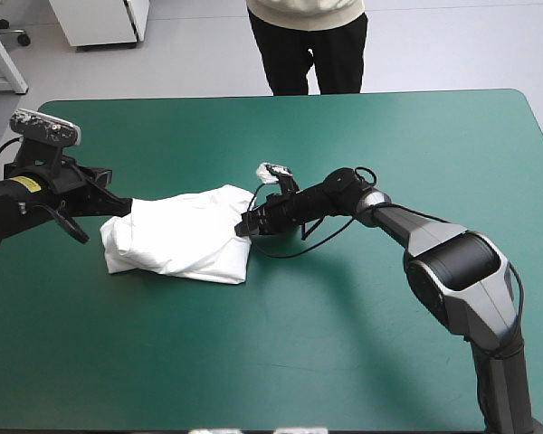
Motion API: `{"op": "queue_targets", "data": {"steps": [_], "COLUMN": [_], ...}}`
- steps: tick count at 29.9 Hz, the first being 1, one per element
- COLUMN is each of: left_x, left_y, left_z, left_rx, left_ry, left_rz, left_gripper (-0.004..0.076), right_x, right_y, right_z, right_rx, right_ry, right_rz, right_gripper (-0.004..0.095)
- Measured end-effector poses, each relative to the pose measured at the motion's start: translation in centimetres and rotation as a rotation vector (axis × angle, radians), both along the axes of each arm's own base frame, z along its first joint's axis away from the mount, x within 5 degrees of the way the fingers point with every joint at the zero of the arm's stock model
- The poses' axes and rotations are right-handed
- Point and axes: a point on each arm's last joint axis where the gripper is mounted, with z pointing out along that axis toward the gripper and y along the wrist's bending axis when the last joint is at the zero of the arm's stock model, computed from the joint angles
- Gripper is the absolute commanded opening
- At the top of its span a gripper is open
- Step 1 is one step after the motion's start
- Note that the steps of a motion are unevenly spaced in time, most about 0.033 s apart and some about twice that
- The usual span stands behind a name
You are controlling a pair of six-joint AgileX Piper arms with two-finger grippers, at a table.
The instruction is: Fold the cloth
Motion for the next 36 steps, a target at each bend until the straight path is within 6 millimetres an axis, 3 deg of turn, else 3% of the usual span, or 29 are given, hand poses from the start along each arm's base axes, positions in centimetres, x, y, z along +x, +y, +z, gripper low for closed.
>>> {"op": "queue_targets", "data": {"steps": [6, 10, 14, 18, 25, 28, 31, 36], "left_x": [0.0, 0.0, 0.0, 0.0, 0.0, 0.0, 0.0, 0.0], "left_y": [0.0, 0.0, 0.0, 0.0, 0.0, 0.0, 0.0, 0.0], "left_z": [0.0, 0.0, 0.0, 0.0, 0.0, 0.0, 0.0, 0.0], "left_rx": [0.000, 0.000, 0.000, 0.001, 0.001, 0.001, 0.001, 0.003], "left_ry": [0.000, 0.000, 0.000, 0.000, 0.000, 0.000, -0.001, -0.003], "left_rz": [0.000, 0.000, 0.000, 0.000, 0.000, 0.000, 0.001, 0.002], "left_gripper": [-0.0009, -0.0009, -0.0009, -0.0009, -0.0009, -0.0009, -0.0009, -0.0009], "right_x": [0.2, 0.7, 1.1, 0.9, -3.0, -5.3, -7.0, -8.1], "right_y": [-1.7, -5.2, -10.2, -16.6, -29.9, -34.3, -37.2, -38.6], "right_z": [1.0, 3.7, 6.1, 6.8, 7.9, 8.6, 9.2, 9.5], "right_rx": [-0.077, -0.200, -0.314, -0.408, -0.565, -0.609, -0.651, -0.737], "right_ry": [-0.027, -0.101, -0.150, -0.123, -0.044, -0.016, -0.002, 0.011], "right_rz": [0.008, -0.016, -0.096, -0.203, -0.498, -0.625, -0.717, -0.753], "right_gripper": [0.0005, 0.0005, 0.0005, 0.0005, 0.0005, 0.0005, 0.0005, 0.0013]}}
